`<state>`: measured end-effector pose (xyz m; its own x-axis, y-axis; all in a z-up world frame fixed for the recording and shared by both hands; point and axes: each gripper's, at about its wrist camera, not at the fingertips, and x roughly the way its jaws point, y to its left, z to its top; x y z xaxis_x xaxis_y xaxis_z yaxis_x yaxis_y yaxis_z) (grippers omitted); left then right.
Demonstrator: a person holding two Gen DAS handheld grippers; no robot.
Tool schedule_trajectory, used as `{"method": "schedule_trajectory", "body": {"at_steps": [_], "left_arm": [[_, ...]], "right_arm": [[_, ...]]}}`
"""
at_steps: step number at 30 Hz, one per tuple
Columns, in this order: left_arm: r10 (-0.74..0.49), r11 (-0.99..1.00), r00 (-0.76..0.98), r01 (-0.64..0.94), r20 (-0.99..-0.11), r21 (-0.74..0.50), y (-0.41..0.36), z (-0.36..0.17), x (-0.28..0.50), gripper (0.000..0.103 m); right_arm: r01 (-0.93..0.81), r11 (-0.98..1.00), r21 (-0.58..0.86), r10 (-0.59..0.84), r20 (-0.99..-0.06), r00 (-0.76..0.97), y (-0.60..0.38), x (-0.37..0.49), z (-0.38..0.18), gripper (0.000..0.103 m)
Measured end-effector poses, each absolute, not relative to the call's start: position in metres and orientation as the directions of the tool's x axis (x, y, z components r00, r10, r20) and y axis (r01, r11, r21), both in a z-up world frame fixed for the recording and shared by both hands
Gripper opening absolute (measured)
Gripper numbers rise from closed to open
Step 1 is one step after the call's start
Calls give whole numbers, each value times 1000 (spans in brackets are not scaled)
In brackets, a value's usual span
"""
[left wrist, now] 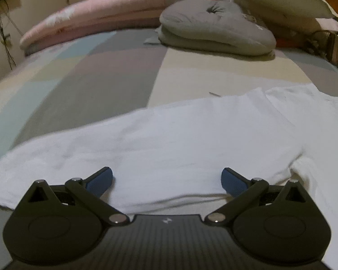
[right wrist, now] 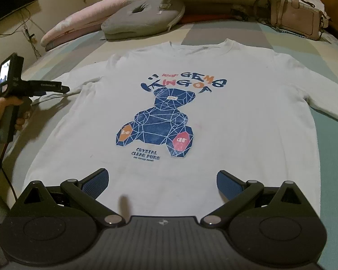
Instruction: Fold clothes
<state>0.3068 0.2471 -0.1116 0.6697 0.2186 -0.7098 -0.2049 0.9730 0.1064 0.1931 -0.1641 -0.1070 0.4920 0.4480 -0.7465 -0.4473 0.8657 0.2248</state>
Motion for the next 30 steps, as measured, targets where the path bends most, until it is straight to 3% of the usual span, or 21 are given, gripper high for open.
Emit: {"method": "schedule_trajectory", "body": {"at_steps": [3, 7, 10, 15, 20, 23, 30], "left_arm": [[217, 974, 701, -201, -680, 105, 242, -107, 312, 102], [195, 969, 655, -243, -730, 41, 250, -123, 321, 102], [188, 971, 678, -235, -711, 34, 248, -131, 303, 102], [141, 970, 674, -241, -725, -36, 273, -109, 301, 102], [258, 922, 674, -386, -693, -32, 324, -102, 312, 102], [275, 884, 628, -462, -728, -65, 357, -119, 310, 102], [272, 900, 613, -436, -742, -31, 374, -129, 275, 102]], "right_arm": [[-449, 866, 221, 446, -748, 492, -163, 193, -108, 103], [-442, 869, 221, 441, -750, 493, -164, 193, -107, 103], [-450, 864, 225, 452, -741, 497, -165, 192, -105, 103], [-454, 859, 238, 464, -736, 492, -165, 191, -105, 103], [-449, 863, 231, 454, -744, 491, -162, 193, -107, 103], [-442, 867, 228, 445, -752, 485, -162, 194, -109, 103], [-439, 867, 236, 447, -757, 476, -163, 195, -111, 103]]}}
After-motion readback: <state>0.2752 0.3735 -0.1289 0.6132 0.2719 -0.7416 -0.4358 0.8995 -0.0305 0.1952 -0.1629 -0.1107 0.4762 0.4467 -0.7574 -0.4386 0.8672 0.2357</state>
